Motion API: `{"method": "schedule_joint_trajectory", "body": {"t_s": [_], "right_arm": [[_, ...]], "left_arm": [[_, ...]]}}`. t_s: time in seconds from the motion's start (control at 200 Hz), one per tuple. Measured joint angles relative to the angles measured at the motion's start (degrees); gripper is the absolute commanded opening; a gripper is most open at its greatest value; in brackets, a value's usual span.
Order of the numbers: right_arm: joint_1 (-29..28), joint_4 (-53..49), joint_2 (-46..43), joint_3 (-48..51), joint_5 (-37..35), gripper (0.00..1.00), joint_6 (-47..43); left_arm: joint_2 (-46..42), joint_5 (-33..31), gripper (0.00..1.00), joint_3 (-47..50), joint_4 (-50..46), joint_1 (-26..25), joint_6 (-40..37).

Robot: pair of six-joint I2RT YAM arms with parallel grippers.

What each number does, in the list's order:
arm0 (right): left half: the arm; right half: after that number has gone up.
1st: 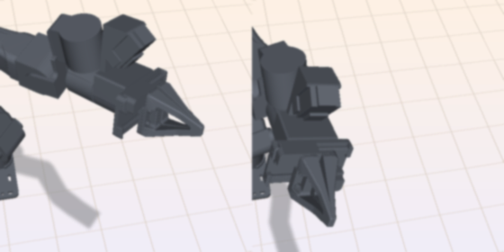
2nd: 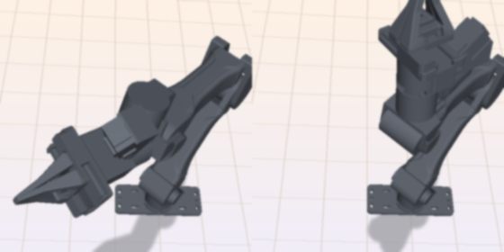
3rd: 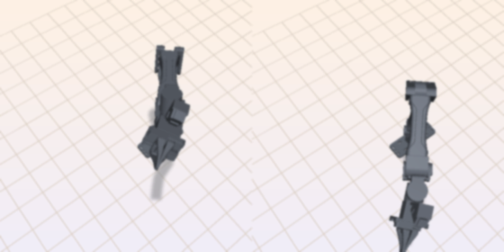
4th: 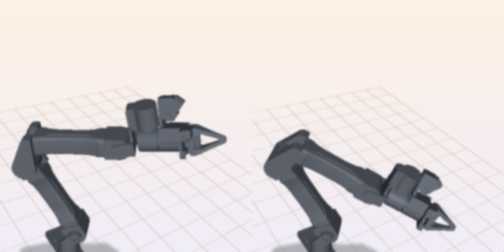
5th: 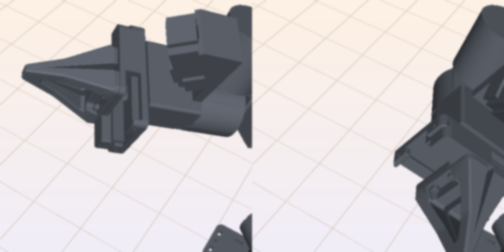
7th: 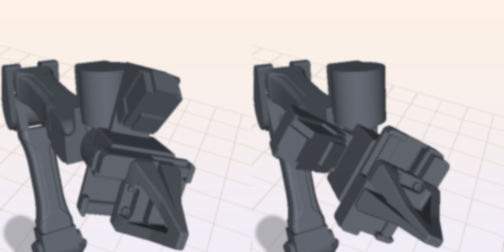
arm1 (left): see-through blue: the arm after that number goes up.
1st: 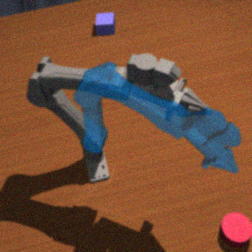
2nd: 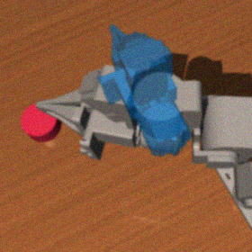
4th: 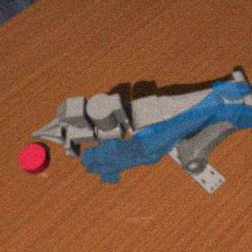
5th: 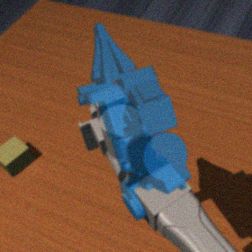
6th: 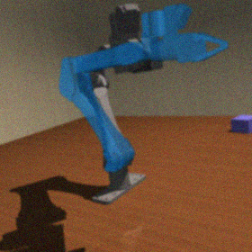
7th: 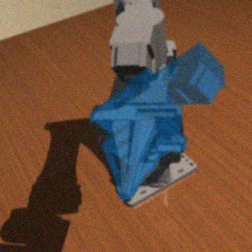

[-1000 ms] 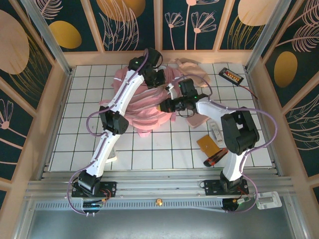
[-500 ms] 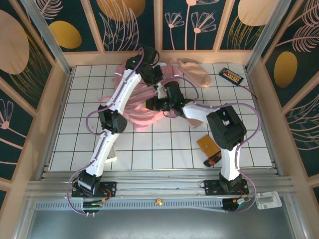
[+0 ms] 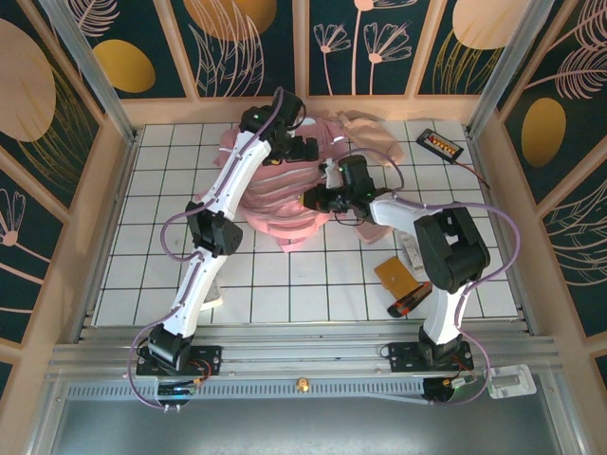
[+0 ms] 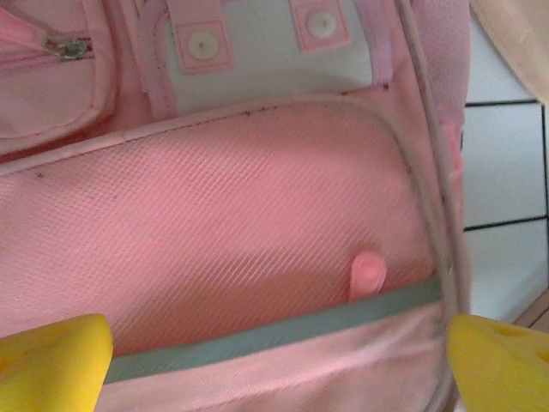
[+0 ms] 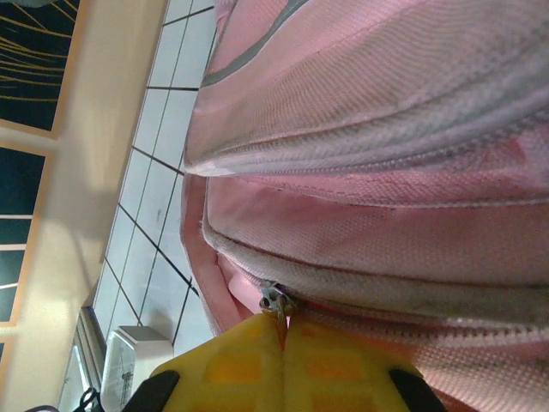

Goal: Pack the student bag

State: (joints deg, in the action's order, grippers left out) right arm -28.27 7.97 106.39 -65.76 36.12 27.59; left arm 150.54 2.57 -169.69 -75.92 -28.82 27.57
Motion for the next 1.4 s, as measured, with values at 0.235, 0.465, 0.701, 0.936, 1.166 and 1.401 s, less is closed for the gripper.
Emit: {"method": "schedule_joint_trajectory", "body": {"t_s": [0.235, 0.465, 0.701, 0.936, 1.166, 1.401], "right_arm": [[0.9, -4.0, 0.0, -0.6, 1.7, 0.0, -3.1], [1.5, -7.5, 0.0, -1.5, 2.8, 0.0, -4.9], [2.4, -11.1, 0.0, -1.5, 3.0, 0.0, -4.8], [2.7, -10.8, -0.3, -1.6, 3.7, 0.0, -4.9], [2.8, -10.3, -0.9, -1.6, 4.6, 0.0, -5.3], [2.8, -11.1, -1.1, -3.4, 5.2, 0.0, -6.1]], "left_arm": [[-0.7, -2.7, 0.9, 0.0, -1.0, -2.4, -5.1], [-0.6, -4.5, 0.94, 0.0, -1.0, -3.2, -6.4], [1.5, -6.4, 0.99, -0.9, -0.9, -4.2, -6.4], [3.2, -13.7, 0.99, -1.2, -1.2, -5.5, -6.3], [3.2, -15.1, 0.99, -1.3, -1.0, -5.2, -4.4], [-0.7, -18.4, 0.99, 2.9, -1.1, -4.9, -6.8]]}}
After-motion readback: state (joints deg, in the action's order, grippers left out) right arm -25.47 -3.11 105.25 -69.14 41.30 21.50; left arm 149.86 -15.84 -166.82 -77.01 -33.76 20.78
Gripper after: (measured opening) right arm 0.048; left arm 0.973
